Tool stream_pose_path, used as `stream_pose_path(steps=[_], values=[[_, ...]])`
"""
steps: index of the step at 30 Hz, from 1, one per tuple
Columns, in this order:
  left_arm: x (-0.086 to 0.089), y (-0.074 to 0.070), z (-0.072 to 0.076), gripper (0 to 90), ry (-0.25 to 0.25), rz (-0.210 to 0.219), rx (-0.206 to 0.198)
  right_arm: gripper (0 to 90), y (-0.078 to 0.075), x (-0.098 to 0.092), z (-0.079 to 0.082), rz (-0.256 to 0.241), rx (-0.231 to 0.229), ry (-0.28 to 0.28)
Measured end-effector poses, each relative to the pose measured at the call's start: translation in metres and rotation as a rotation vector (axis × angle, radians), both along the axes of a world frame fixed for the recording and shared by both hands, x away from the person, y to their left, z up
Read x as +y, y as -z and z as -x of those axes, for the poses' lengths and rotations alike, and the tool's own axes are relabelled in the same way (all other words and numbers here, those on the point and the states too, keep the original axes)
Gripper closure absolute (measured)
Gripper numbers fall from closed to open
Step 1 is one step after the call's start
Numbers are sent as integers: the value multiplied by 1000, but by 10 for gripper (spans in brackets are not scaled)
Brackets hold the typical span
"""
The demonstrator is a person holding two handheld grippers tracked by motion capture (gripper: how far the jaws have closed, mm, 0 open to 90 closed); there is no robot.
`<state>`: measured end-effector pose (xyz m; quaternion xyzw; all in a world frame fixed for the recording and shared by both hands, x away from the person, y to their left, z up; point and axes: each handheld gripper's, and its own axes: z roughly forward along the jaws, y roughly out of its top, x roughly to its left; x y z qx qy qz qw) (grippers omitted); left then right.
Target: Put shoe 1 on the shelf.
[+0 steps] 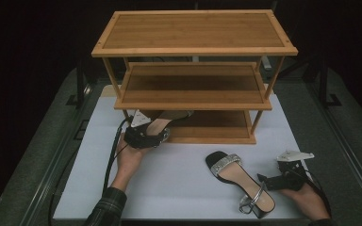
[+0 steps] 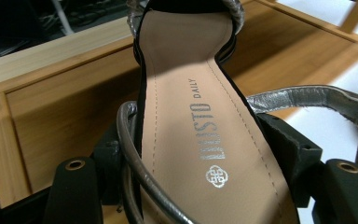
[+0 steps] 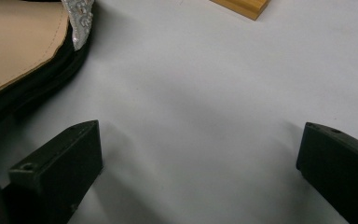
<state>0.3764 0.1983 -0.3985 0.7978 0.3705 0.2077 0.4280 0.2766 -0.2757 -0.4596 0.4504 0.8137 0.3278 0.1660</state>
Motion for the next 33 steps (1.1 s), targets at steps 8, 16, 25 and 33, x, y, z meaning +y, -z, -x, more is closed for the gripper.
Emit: stream_pose_path(steps=[8, 16, 25, 33], values=[[-13, 11, -8, 338, -79, 19, -67, 0, 0, 0, 0, 1, -1, 0], [-28, 23, -6, 337, -84, 9, -25, 0, 0, 0, 0, 2, 1, 0], [-33, 35, -19, 337, -115, 17, 1, 0, 0, 0, 0, 2, 1, 0], [-37, 32, -39, 337, -150, -2, 3, 0, 0, 0, 0, 1, 0, 0]])
